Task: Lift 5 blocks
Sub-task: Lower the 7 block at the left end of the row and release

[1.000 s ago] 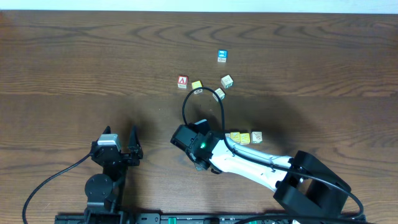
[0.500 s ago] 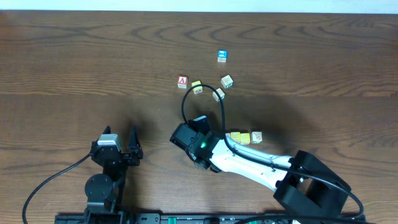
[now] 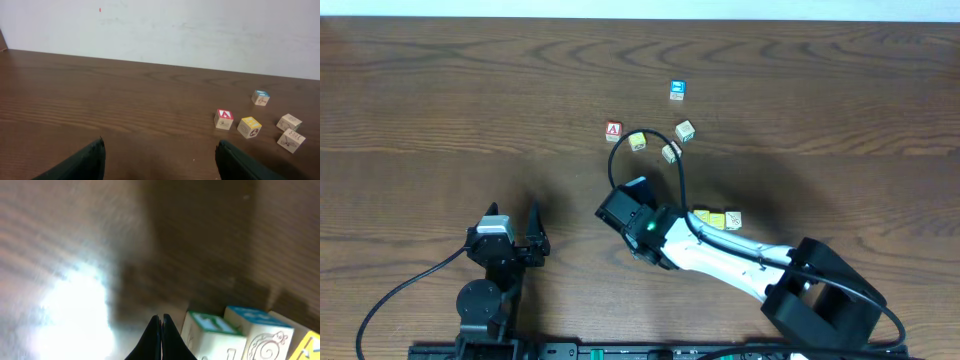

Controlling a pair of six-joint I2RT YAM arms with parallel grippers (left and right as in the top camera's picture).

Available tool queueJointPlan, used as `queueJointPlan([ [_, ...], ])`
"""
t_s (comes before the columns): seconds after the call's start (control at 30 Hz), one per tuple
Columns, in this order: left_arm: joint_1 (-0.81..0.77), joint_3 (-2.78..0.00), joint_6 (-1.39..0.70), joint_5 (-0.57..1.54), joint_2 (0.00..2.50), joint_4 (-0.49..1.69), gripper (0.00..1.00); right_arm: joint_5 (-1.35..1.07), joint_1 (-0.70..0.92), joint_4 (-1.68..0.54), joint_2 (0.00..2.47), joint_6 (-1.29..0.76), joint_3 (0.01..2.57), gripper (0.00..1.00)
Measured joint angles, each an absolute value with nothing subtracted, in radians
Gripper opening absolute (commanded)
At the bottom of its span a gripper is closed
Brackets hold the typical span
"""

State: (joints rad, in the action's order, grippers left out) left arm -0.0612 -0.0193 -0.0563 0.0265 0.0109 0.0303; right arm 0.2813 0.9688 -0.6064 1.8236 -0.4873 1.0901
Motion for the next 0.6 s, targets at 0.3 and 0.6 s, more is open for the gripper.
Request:
queueJointPlan([
  [0.3,-0.062,-0.019,-0.056,0.027,0.011,0.030,0.71,0.250,1.008,-0.856,1.771,-0.543,1.099,0.01],
  [0.6,-0.062,-0.019,-0.056,0.027,0.011,0.030,0.71,0.226,1.014,-0.934,1.769,-0.598,1.098,0.01],
])
